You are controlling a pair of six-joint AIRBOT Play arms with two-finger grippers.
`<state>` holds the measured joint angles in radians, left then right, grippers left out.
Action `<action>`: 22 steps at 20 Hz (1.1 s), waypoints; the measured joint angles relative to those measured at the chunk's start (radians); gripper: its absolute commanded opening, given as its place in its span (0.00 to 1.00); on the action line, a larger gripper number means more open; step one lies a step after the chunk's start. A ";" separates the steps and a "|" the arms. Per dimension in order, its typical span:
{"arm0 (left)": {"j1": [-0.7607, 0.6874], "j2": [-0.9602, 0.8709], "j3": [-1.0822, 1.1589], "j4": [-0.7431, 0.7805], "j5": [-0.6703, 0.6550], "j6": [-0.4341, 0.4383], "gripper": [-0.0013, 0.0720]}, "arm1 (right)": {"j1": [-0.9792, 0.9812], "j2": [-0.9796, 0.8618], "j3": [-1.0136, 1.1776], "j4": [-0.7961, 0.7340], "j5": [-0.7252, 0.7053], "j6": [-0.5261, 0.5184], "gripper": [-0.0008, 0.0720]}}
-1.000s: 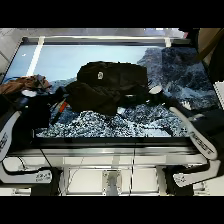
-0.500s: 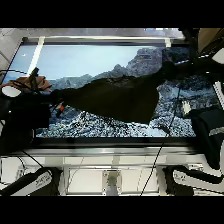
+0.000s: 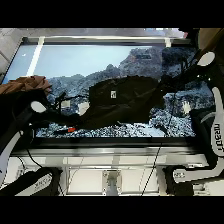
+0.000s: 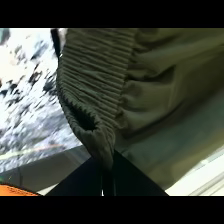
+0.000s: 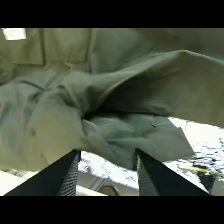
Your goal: Fold the clothes and pants, and hang the long-sleeved shirts on hangers.
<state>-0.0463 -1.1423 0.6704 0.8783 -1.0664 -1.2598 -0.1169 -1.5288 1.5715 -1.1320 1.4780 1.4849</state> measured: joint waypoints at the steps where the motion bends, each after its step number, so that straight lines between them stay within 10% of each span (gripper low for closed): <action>1: -0.005 0.001 -0.014 0.001 0.009 -0.006 0.05 | -0.003 -0.003 0.000 -0.014 -0.023 0.001 0.54; 11: -0.019 0.002 -0.054 -0.041 0.057 -0.023 0.05 | -0.090 0.426 -0.388 -0.143 -0.117 -0.087 0.54; 22: -0.019 0.002 -0.055 -0.049 0.061 -0.023 0.05 | -0.097 0.615 -1.137 0.332 -0.462 -0.245 0.54</action>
<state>-0.0658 -1.1408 0.6151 0.8295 -1.0050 -1.2827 -0.2142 -0.9142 0.4347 -0.8005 1.0157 1.2400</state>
